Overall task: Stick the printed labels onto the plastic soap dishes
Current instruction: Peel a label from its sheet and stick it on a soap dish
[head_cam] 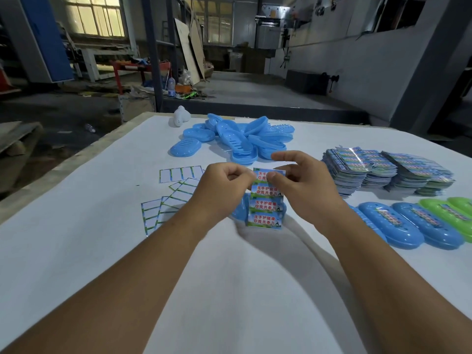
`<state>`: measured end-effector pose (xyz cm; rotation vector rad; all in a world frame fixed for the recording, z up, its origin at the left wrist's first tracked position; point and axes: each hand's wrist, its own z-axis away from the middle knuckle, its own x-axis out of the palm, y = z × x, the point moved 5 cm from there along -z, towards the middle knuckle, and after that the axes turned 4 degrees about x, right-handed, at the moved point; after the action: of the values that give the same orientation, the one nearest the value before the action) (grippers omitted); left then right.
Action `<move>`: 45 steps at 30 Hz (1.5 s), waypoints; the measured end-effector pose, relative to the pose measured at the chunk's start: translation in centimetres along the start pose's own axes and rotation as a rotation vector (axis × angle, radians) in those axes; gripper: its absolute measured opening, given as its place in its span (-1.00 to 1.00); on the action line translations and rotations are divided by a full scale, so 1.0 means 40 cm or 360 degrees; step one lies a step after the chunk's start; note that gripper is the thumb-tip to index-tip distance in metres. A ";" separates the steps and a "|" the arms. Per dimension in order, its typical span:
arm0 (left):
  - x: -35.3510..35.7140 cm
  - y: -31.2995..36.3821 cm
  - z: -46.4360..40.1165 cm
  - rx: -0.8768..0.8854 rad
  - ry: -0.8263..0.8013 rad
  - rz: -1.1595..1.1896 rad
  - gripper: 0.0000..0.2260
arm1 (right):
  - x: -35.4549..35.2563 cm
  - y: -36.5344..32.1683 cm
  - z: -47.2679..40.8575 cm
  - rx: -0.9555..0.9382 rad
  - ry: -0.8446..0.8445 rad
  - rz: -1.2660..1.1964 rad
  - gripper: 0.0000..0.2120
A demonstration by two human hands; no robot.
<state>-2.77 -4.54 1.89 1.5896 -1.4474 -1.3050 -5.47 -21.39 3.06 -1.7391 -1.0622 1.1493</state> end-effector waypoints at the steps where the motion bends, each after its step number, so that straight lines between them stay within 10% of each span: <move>1: -0.006 0.002 -0.002 0.0003 0.0023 -0.0021 -0.83 | -0.002 0.001 -0.001 0.0015 -0.0009 -0.0026 -0.74; 34: 0.034 0.021 0.012 0.0426 0.0147 -0.0407 -0.90 | 0.005 -0.040 0.031 -0.0160 0.0291 0.0743 -0.70; 45: -0.018 -0.006 -0.011 0.0111 0.0391 -0.0446 -0.81 | -0.030 0.008 0.004 0.0203 0.0259 0.0221 -0.76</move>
<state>-2.20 -3.89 2.02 1.9779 -1.1623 -1.1669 -5.86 -22.59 3.08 -1.7935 -0.7644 1.1130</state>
